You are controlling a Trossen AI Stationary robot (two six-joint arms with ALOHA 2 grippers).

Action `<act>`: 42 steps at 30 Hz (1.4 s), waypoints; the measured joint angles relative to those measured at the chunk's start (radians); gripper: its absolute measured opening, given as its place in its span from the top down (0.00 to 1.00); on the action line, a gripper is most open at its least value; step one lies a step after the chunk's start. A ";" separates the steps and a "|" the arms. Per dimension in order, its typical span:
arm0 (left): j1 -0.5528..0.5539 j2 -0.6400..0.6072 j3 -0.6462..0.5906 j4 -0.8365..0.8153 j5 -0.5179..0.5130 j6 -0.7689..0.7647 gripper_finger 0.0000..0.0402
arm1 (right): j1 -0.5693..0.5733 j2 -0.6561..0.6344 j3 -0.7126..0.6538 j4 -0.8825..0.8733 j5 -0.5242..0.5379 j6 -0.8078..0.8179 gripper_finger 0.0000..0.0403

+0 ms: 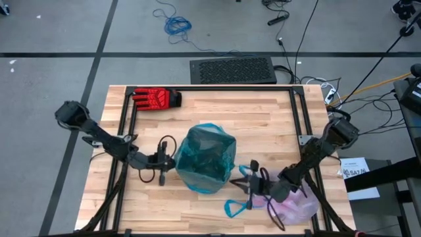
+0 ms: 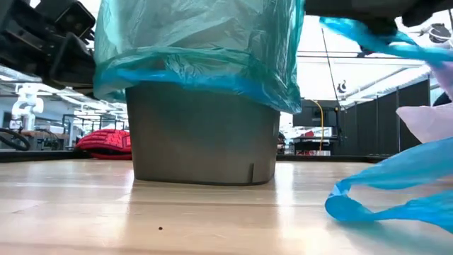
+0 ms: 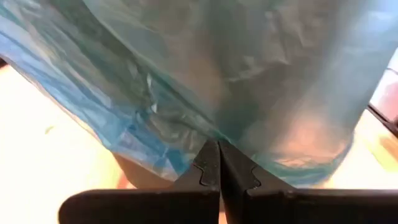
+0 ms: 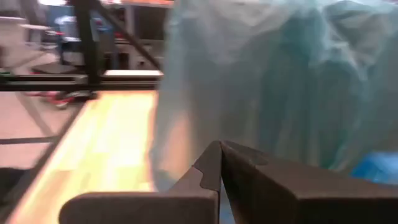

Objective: Place trash/remove bag and relplace
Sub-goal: Insert the blue trash bag into the black trash bin

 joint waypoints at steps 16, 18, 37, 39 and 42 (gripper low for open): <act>-0.117 -0.249 0.000 -0.113 -0.199 0.065 1.00 | -0.095 0.037 0.018 -0.031 0.041 -0.012 1.00; -0.105 -0.267 0.002 -0.103 -0.201 0.095 1.00 | -0.102 0.047 0.018 -0.032 0.040 -0.011 1.00; -0.142 -0.418 0.028 -0.603 -0.118 -0.364 1.00 | -0.103 0.066 0.018 -0.038 0.040 0.007 1.00; -0.164 -0.388 0.042 -0.588 -0.080 -0.363 1.00 | -0.103 0.066 0.018 -0.038 0.040 0.007 1.00; -0.224 -0.379 0.111 -0.627 -0.069 -0.318 1.00 | -0.103 0.066 0.018 -0.039 0.040 0.007 1.00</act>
